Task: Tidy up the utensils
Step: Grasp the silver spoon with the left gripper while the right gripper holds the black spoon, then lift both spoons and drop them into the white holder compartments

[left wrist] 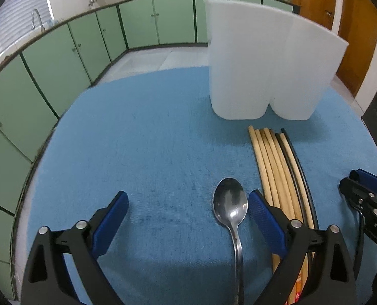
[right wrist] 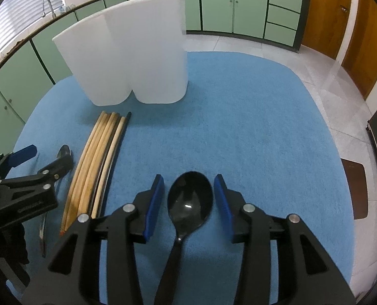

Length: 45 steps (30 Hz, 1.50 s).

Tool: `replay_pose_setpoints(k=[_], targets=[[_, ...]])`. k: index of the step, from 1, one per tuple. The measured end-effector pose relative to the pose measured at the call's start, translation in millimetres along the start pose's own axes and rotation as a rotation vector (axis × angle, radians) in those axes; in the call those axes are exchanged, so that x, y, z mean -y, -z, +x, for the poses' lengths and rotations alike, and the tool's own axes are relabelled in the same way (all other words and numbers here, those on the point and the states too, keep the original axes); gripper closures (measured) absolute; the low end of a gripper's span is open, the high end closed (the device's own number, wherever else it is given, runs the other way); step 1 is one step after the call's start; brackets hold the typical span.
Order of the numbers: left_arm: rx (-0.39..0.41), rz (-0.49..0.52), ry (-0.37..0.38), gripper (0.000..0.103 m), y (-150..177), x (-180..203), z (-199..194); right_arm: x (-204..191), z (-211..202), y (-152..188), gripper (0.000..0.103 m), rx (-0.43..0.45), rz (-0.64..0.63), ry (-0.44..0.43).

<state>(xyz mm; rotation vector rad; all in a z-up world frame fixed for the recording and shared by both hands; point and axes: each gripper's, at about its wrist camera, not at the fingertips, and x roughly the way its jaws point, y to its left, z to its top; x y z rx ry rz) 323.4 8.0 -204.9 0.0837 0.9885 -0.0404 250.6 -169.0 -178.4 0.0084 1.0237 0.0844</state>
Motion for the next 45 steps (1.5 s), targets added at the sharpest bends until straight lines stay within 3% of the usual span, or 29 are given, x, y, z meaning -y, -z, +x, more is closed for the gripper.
replay_pose_setpoints(k=[3, 5, 7, 8, 12, 14, 18, 21, 25, 33, 39, 45], targets=[[-0.003, -0.023, 0.021, 0.014, -5.0, -4.7, 4.9, -2.1, 1.7, -2.9, 0.061, -0.014, -0.005, 0.004], [0.004, -0.032, 0.031, 0.022, -11.9, -11.4, 8.4, -3.0, 3.6, -4.4, 0.061, -0.027, -0.002, 0.008], [0.012, -0.024, 0.042, 0.033, -11.5, -2.9, 6.5, -4.1, 6.7, -8.4, 0.063, -0.039, 0.007, 0.014], [0.015, -0.02, 0.047, 0.043, -9.9, -1.6, 5.3, -3.8, 7.2, -10.6, 0.069, -0.044, 0.009, 0.01], [0.021, -0.015, 0.1, 0.075, -14.4, 2.0, 5.3, -2.9, 8.1, -16.0, 0.071, -0.051, -0.001, -0.006], [0.023, -0.014, 0.113, 0.075, -13.9, 5.4, 2.5, -1.6, 5.4, -15.1, 0.071, -0.032, 0.006, -0.025], [0.076, -0.016, 0.155, 0.075, -9.2, -1.6, -5.6, 1.9, -19.0, -10.1, 0.071, 0.112, -0.021, -0.069], [0.189, -0.033, 0.173, 0.075, -0.2, -3.3, -27.1, 5.4, -35.7, -6.2, 0.071, 0.223, -0.036, -0.106], [0.342, -0.05, 0.172, 0.075, 17.1, -6.4, -56.5, 10.9, -46.9, -3.6, 0.071, 0.306, -0.036, -0.124], [0.528, -0.101, 0.196, 0.075, 18.1, -18.3, -95.1, 21.8, -75.4, -14.8, 0.071, 0.467, -0.016, -0.181], [0.654, -0.111, 0.237, 0.075, -13.5, -29.3, -130.4, 22.9, -99.4, -50.4, 0.071, 0.582, 0.008, -0.26], [0.769, -0.112, 0.294, 0.075, -67.8, -32.1, -159.3, 23.2, -117.8, -105.3, 0.071, 0.712, -0.001, -0.267]])
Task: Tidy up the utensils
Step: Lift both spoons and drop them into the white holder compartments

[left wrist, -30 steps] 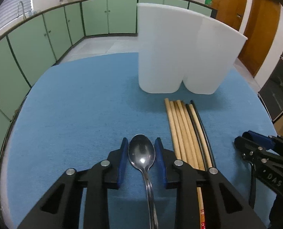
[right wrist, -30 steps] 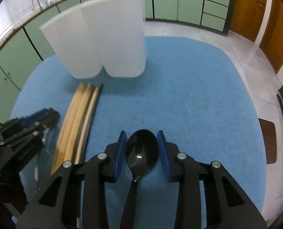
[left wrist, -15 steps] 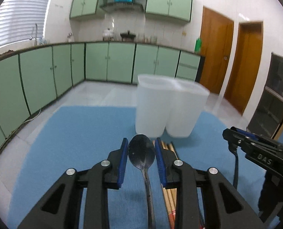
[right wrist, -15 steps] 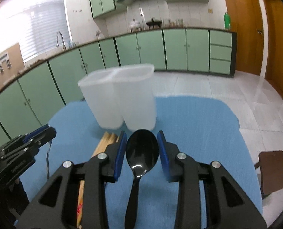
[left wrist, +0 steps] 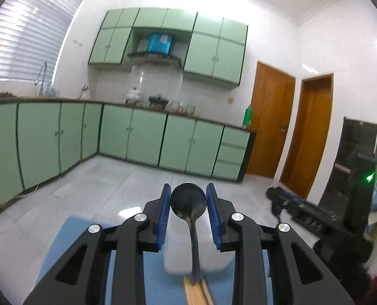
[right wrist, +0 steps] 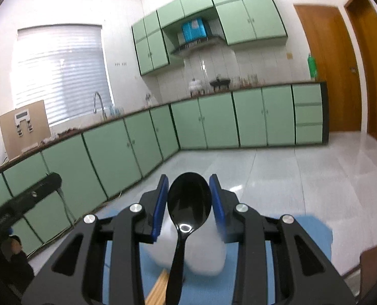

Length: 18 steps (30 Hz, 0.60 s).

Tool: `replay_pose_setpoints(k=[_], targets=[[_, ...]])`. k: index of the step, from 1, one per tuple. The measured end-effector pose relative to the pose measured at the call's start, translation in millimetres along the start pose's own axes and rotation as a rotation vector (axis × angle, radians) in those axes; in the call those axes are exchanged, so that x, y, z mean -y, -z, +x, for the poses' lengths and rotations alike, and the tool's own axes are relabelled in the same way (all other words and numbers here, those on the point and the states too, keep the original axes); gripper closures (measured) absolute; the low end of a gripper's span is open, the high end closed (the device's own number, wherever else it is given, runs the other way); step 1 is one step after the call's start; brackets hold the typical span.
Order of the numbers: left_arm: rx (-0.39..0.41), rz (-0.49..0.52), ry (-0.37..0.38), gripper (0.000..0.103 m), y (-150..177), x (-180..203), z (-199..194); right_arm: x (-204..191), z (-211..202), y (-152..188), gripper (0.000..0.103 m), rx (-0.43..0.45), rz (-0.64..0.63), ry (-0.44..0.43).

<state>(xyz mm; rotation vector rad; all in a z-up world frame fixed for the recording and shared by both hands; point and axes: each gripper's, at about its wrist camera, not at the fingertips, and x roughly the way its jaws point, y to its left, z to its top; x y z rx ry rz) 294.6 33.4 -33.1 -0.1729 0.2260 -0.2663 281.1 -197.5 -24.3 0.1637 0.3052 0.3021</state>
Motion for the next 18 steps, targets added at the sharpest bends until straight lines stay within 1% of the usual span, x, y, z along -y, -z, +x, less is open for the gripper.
replay_pose_setpoints(k=[3, 5, 7, 10, 12, 15, 18], targets=[[0.038, 0.008, 0.015, 0.075, -23.2, 7.1, 13.8, 7.5, 15.6, -20.8, 0.071, 0.043, 0.016, 0.005], [0.053, 0.011, 0.018, 0.075, -35.9, 10.2, 29.6, 12.1, 30.2, -31.4, 0.071, 0.064, 0.011, 0.03], [0.057, 0.022, 0.014, 0.075, -41.7, 11.7, 46.7, 17.3, 45.0, -37.3, 0.071, 0.076, 0.008, 0.056], [0.03, 0.038, 0.004, 0.075, -35.1, 14.4, 70.2, 26.5, 69.0, -32.0, 0.071, 0.058, 0.002, 0.102], [-0.007, 0.035, 0.001, 0.075, -25.9, 11.9, 88.6, 34.6, 83.7, -22.4, 0.071, 0.031, 0.013, 0.123], [-0.065, 0.033, -0.008, 0.075, -8.7, 7.3, 109.4, 39.2, 97.0, -9.0, 0.071, -0.004, 0.006, 0.139], [-0.119, 0.033, -0.012, 0.075, 8.0, 3.8, 121.1, 39.4, 102.7, 4.4, 0.071, -0.038, 0.001, 0.137]])
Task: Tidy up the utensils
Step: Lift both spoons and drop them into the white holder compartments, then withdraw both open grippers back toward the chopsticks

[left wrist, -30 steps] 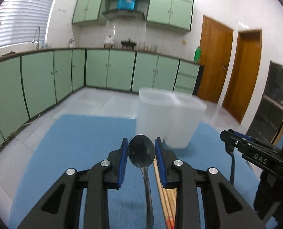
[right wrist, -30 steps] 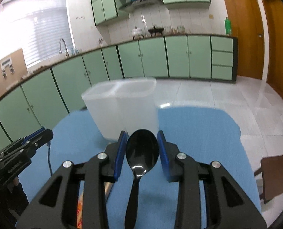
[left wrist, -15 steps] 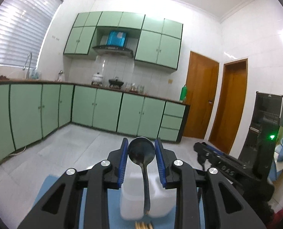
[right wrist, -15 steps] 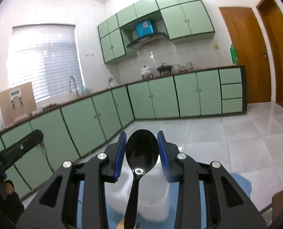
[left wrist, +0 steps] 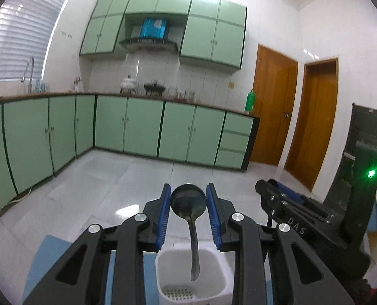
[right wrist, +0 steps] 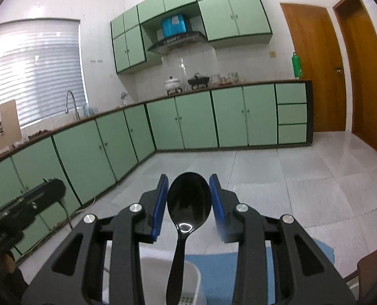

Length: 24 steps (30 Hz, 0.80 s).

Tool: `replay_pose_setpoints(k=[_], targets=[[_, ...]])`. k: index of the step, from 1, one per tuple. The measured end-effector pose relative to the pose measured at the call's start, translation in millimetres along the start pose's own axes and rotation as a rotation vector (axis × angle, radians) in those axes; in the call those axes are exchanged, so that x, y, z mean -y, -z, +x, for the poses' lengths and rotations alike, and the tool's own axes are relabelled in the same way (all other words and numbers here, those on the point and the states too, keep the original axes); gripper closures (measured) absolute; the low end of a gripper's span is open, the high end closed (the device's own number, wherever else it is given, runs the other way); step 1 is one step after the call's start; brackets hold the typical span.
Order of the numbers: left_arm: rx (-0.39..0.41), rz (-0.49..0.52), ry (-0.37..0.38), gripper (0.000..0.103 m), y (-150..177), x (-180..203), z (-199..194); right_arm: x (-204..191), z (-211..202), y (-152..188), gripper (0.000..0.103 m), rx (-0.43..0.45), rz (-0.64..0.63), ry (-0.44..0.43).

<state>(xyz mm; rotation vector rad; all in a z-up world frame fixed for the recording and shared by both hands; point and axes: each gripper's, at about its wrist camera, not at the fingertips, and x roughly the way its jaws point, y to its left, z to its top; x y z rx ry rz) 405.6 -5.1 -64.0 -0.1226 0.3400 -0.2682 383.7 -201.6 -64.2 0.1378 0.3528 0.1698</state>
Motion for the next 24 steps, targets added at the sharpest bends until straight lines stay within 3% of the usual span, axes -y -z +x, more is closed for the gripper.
replay_pose_setpoints(k=[5, 7, 9, 13, 16, 18, 24], targets=[[-0.043, -0.001, -0.011, 0.074, 16.0, -3.1, 4.8, 0.6, -1.1, 12.5, 0.068, -0.04, 0.016, -0.012], [-0.046, -0.005, -0.009, 0.072, 16.9, -3.7, 1.0, 0.3, -7.4, 14.0, 0.06, -0.043, 0.032, -0.016], [-0.043, -0.008, -0.012, 0.064, 17.2, -2.5, -5.3, 1.7, -17.3, 13.2, 0.047, -0.037, 0.045, -0.006], [-0.043, -0.012, -0.022, 0.052, 18.4, -2.5, -29.8, 1.1, -45.3, 13.6, 0.038, -0.039, 0.044, 0.011], [-0.059, -0.018, -0.042, 0.04, 27.4, -4.0, -56.1, 0.9, -71.0, 20.6, 0.022, -0.059, 0.06, 0.019], [-0.09, -0.026, -0.059, 0.032, 37.1, -4.8, -72.3, -0.8, -91.9, 34.5, 0.015, -0.098, 0.068, 0.021], [-0.246, -0.027, -0.082, 0.027, 99.0, -5.7, -121.0, -14.7, -139.7, 100.0, 0.014, -0.263, 0.07, 0.016]])
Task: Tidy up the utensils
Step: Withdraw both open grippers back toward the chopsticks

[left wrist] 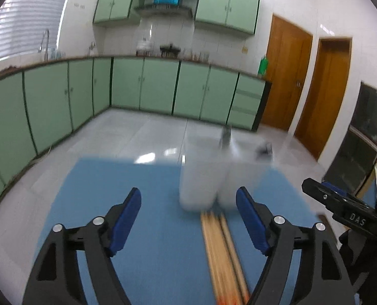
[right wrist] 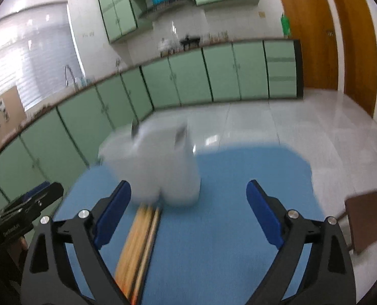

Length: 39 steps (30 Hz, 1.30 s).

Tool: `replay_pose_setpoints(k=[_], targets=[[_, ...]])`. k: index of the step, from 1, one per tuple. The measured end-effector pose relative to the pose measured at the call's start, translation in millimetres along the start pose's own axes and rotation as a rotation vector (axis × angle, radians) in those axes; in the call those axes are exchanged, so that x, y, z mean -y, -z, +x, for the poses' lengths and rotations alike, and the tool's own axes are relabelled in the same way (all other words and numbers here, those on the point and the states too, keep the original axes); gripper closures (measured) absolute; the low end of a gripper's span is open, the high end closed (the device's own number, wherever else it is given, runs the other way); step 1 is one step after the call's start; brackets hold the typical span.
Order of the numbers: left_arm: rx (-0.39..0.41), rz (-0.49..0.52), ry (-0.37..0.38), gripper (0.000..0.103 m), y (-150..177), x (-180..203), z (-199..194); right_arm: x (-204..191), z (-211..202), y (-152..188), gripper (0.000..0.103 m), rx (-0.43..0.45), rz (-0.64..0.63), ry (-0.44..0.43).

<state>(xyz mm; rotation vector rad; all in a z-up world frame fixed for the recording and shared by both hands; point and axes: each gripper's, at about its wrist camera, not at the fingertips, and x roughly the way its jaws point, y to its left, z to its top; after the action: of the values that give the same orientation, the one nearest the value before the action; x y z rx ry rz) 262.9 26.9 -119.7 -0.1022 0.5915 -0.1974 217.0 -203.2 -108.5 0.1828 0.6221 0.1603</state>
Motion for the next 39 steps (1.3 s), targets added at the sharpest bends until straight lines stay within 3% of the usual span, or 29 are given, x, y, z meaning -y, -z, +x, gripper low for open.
replay_pose_setpoints(k=[5, 11, 15, 19, 25, 29, 34, 39], targets=[[-0.134, 0.04, -0.046, 0.027, 69.5, 3.4, -18.4, -15.0, -21.5, 71.8, 0.014, -0.117, 0.011, 0.031], [-0.223, 0.054, -0.069, 0.024, 120.5, 3.4, -31.6, -39.4, -38.2, 119.3, 0.015, -0.201, -0.029, 0.052], [-0.25, 0.05, -0.073, 0.024, 127.5, 0.5, -34.0, -52.1, -39.2, 137.2, 0.026, -0.251, -0.049, 0.039], [-0.272, 0.054, -0.084, 0.024, 132.7, -1.4, -34.8, -66.7, -38.5, 146.2, 0.03, -0.281, -0.079, 0.015], [-0.288, 0.055, -0.089, 0.024, 135.2, -3.2, -33.6, -69.5, -35.9, 147.5, 0.037, -0.299, -0.117, 0.055], [-0.294, 0.053, -0.091, 0.024, 134.4, -3.0, -32.5, -64.5, -36.5, 143.7, 0.038, -0.299, -0.109, 0.116], [-0.292, 0.042, -0.097, 0.023, 135.5, -7.4, -35.7, -60.1, -41.5, 142.6, 0.039, -0.303, -0.072, 0.043], [-0.298, 0.034, -0.104, 0.023, 137.3, -9.8, -36.6, -75.9, -36.6, 148.2, 0.04, -0.306, -0.157, 0.074]])
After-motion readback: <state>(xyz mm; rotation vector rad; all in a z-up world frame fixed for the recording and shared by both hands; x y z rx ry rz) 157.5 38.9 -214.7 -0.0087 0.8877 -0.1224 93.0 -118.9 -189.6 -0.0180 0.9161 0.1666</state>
